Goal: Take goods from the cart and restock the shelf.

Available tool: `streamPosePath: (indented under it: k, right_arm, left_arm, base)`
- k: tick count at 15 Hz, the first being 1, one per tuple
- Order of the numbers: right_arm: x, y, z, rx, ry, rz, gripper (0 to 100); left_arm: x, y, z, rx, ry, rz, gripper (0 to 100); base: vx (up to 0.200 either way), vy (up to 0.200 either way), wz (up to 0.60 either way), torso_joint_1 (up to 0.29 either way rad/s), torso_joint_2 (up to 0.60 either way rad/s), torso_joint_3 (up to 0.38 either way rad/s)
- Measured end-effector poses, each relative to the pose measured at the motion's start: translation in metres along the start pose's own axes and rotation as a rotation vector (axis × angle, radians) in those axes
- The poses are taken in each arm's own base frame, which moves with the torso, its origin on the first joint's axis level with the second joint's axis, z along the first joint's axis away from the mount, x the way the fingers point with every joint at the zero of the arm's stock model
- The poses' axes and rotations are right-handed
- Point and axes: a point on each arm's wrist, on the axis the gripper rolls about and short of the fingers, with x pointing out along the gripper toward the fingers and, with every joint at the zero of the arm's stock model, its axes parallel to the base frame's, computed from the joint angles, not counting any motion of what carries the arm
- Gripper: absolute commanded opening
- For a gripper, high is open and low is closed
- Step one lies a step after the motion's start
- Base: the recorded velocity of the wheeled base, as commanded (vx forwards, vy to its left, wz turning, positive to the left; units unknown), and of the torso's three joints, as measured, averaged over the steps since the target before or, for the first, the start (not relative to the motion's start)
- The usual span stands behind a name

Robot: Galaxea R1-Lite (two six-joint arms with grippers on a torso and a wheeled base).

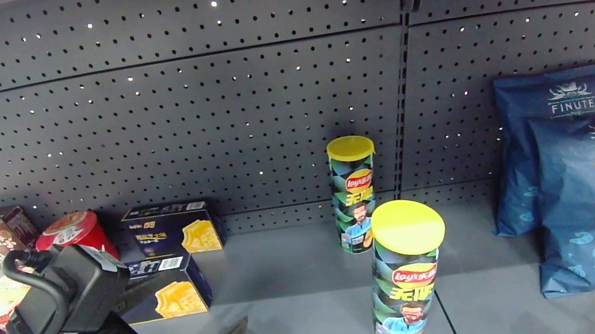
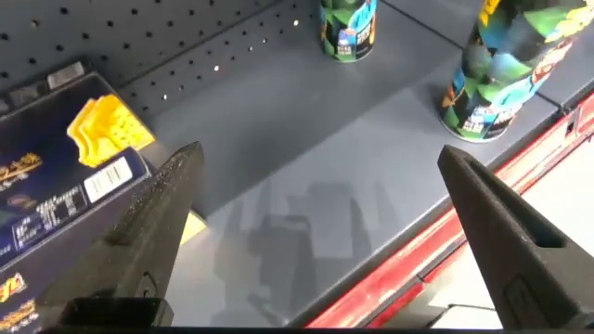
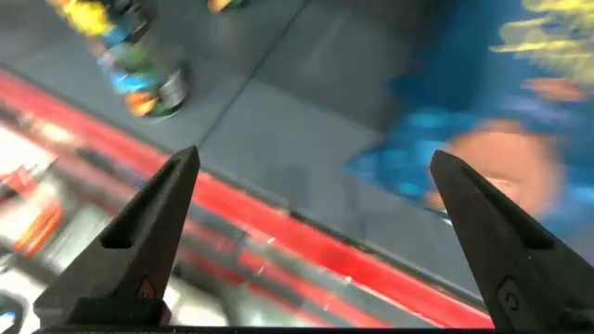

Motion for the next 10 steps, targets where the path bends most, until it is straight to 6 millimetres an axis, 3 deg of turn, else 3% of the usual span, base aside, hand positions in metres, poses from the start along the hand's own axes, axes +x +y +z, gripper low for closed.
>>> streamPosePath:
  k: [4, 10]
  right_arm:
    - [0.043, 0.023, 0.005, 0.087, 0.07, 0.067, 100]
    - [0.084, 0.035, 0.008, 0.086, 0.197, 0.03, 100]
  left_arm:
    - [0.008, 0.0, 0.002, 0.003, 0.015, 0.011, 100]
    - [0.023, -0.004, -0.008, 0.011, 0.089, -0.014, 100]
  base:
    - [0.0, 0.0, 0.0, 0.0, 0.0, 0.0]
    - [0.0, 0.0, 0.0, 0.0, 0.0, 0.0]
